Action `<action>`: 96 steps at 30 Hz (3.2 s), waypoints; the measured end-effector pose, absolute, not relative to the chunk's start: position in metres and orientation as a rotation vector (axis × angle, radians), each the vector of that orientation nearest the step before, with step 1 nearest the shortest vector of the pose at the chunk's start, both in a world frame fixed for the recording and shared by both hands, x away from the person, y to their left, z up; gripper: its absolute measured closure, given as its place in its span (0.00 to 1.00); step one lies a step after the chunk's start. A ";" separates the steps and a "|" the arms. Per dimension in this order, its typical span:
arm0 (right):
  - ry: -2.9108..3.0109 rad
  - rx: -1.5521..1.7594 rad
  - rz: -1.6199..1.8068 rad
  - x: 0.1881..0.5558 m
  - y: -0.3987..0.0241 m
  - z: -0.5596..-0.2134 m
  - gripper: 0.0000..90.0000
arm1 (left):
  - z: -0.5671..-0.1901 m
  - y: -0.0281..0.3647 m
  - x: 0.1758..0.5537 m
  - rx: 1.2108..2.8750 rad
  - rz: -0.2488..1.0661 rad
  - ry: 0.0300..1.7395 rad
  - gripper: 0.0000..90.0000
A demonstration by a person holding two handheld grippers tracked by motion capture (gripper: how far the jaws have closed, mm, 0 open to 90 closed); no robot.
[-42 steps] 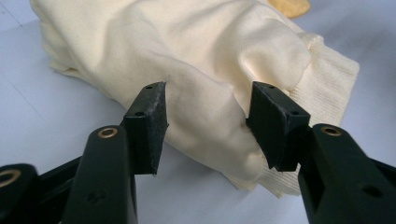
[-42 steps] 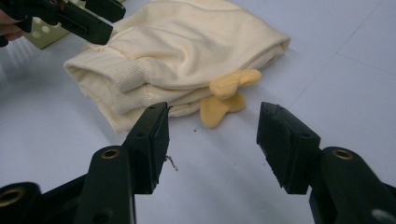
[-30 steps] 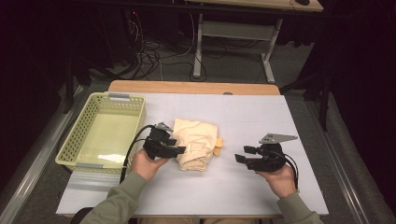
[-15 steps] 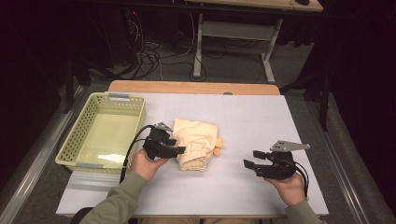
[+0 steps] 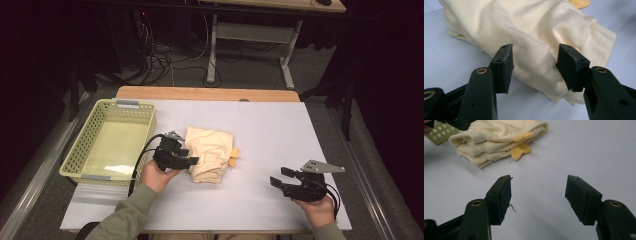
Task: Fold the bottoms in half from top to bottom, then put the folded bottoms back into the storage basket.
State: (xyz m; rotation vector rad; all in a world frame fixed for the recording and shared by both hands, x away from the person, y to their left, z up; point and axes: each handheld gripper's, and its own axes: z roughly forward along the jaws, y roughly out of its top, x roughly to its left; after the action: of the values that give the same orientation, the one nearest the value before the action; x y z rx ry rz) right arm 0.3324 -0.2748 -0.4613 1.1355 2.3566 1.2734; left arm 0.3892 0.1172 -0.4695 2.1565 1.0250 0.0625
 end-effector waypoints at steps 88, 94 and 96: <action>2.127 1.162 1.334 0.299 -0.316 -0.484 0.37 | -0.488 0.116 0.452 2.100 -0.067 1.291 0.17; 2.128 1.163 1.332 0.299 -0.316 -0.484 0.37 | -0.495 0.103 0.456 2.134 -0.067 1.293 0.17; 2.127 1.163 1.333 0.298 -0.316 -0.483 0.37 | -0.496 0.100 0.457 2.146 -0.058 1.295 0.17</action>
State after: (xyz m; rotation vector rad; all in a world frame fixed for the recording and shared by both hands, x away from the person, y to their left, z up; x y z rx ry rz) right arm 0.2982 -0.3159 -0.4834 1.1630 2.1274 1.3326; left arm 0.4574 0.0997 -0.4959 2.1458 1.2953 -0.0579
